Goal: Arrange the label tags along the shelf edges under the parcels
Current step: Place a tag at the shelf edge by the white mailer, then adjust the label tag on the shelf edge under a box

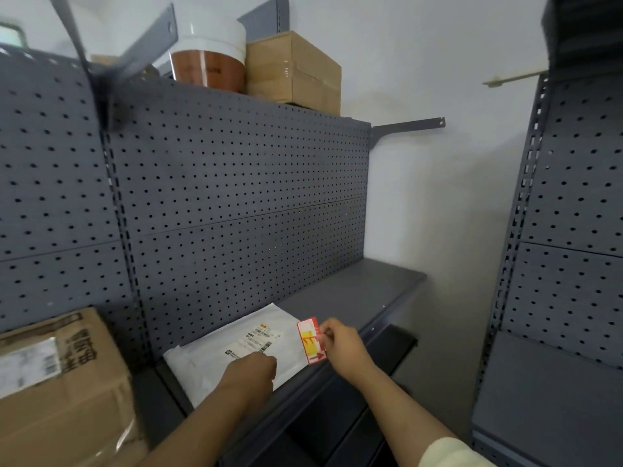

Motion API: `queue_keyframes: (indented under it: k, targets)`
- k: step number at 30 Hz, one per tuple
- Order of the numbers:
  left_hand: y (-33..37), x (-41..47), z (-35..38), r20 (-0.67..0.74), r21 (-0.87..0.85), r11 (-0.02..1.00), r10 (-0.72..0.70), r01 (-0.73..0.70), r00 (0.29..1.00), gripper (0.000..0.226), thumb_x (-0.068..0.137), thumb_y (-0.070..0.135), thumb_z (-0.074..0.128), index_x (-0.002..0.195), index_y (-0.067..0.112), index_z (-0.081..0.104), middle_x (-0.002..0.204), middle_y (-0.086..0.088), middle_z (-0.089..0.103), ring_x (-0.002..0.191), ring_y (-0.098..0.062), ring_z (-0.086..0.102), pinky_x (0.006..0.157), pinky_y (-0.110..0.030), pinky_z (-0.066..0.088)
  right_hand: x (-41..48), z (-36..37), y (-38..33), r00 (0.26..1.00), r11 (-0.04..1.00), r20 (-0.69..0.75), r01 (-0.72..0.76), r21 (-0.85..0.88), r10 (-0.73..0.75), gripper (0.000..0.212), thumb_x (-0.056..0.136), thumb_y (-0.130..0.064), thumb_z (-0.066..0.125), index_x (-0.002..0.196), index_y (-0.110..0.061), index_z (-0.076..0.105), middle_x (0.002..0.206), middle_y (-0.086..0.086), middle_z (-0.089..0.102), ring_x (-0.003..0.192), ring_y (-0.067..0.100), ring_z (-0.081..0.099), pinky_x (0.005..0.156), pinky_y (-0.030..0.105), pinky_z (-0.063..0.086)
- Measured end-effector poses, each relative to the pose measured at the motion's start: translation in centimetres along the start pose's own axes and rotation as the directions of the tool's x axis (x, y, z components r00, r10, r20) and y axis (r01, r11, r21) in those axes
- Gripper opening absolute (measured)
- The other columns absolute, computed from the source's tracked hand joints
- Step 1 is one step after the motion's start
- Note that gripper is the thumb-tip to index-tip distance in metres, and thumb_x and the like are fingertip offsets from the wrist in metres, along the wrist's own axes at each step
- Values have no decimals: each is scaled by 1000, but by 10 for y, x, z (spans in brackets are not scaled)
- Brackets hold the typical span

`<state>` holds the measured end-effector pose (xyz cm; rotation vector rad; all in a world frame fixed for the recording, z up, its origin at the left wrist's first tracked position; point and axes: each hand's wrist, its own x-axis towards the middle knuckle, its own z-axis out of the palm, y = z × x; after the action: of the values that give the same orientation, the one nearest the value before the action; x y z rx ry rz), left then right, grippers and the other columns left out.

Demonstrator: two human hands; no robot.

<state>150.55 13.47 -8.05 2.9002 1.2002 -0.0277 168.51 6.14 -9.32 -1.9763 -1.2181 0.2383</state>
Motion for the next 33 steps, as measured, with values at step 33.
queue_keyframes:
  k: [33]
  targets:
    - [-170, -353, 29, 91, -145, 831, -529, 537, 844, 31, 94, 14, 48, 124, 14, 59, 128, -12, 60, 115, -32, 60, 94, -39, 49, -212, 171, -217, 795, 892, 416, 439, 106, -441, 13, 94, -5, 54, 95, -14, 63, 89, -1, 66, 79, 11, 62, 75, 33, 57]
